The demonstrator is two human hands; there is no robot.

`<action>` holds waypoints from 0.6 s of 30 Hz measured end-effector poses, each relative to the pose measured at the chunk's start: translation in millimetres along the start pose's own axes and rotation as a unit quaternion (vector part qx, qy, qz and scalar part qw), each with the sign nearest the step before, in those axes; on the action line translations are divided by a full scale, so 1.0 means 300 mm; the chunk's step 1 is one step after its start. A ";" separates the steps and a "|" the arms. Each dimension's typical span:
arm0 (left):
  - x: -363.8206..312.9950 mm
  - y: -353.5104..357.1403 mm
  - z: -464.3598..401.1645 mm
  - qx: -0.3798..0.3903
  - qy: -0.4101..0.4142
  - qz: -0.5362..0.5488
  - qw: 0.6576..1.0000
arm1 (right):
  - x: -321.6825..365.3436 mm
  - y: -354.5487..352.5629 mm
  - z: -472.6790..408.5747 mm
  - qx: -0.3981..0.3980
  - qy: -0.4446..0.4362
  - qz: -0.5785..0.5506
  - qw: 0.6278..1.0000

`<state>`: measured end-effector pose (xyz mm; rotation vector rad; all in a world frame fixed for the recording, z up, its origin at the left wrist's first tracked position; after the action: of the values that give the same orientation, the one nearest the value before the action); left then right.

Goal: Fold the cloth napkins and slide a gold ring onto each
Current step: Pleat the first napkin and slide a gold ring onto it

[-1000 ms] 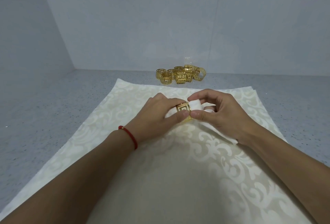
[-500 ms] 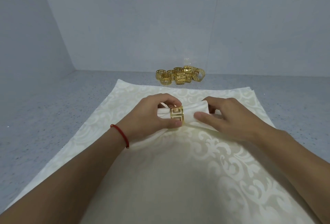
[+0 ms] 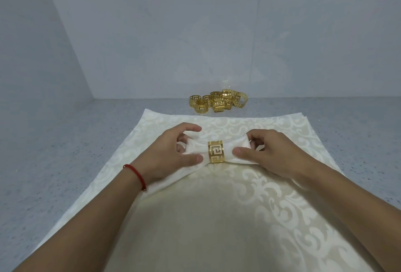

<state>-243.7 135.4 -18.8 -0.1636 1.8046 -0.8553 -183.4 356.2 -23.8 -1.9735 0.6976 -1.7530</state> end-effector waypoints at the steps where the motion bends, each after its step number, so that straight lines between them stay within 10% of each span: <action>1: 0.001 0.000 -0.002 0.004 -0.002 0.001 1.000 | 0.001 -0.006 -0.001 -0.001 0.003 0.008 1.000; 18: -0.002 0.017 -0.016 0.015 -0.016 0.007 1.000 | 0.025 -0.033 -0.015 -0.042 -0.056 0.149 0.986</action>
<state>-246.2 141.6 -20.7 -0.1439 1.7609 -0.8651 -186.2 359.6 -11.2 -1.8897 0.9843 -1.4462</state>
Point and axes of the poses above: each hand's wrist, its own z-axis away from the middle knuckle, its own y-axis out of the palm, x = y × z, the point moved 10 cm from there along -z, towards the middle knuckle, and after that the axes turned 4 degrees about -z, right-handed, at the moved point
